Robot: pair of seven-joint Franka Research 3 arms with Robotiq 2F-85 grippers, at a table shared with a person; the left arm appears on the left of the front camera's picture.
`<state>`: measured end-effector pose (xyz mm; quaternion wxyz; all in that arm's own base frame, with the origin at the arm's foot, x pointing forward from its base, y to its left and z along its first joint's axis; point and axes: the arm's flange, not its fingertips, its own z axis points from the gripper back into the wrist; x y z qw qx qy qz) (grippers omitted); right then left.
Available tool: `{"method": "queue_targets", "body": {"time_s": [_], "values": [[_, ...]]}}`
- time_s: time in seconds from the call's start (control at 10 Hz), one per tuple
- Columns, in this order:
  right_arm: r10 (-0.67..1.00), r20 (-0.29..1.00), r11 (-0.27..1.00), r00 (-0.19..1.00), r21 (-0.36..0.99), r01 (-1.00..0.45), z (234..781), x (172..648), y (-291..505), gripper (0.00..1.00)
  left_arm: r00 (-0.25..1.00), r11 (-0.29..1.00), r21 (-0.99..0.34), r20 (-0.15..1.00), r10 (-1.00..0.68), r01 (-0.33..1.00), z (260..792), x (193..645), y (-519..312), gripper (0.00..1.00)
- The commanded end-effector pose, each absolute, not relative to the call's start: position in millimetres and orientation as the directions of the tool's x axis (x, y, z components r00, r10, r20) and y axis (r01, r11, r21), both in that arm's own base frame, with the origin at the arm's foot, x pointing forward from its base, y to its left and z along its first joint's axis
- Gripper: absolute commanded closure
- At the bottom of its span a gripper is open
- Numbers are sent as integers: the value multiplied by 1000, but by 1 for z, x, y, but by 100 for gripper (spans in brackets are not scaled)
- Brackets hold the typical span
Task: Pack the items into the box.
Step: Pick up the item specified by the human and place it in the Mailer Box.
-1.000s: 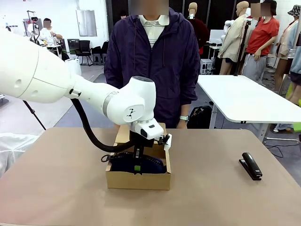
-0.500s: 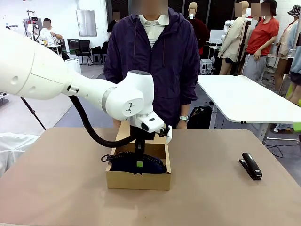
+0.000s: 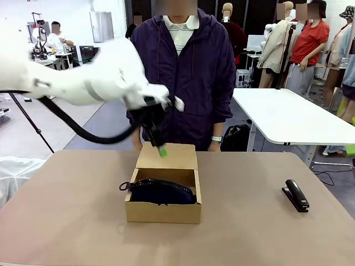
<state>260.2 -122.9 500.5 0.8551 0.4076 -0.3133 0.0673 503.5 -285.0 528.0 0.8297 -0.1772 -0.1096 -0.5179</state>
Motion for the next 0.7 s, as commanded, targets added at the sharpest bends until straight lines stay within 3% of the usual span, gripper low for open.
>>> {"method": "queue_targets", "body": {"time_s": [0.0, 0.1, 0.2, 0.4, 0.6], "values": [[-156, 593, 649, 790, 665, -371, 502, 260, -121, 0, 694, 611, -349, 492, -526, 711, 560, 480, -188, 0], [-156, 593, 649, 790, 665, -371, 502, 260, -121, 0, 754, 618, -466, 552, -356, 633, 573, 466, -139, 0], [-156, 593, 649, 790, 665, -371, 502, 260, -121, 0, 825, 651, -566, 537, -173, 506, 576, 449, -82, 0], [-156, 593, 649, 790, 665, -371, 502, 260, -121, 0, 876, 543, -776, 461, 142, 320, 557, 416, 19, 0], [-156, 593, 649, 790, 665, -371, 502, 260, -121, 0, 814, 381, -903, 368, 450, 198, 503, 365, 85, 0]]}}
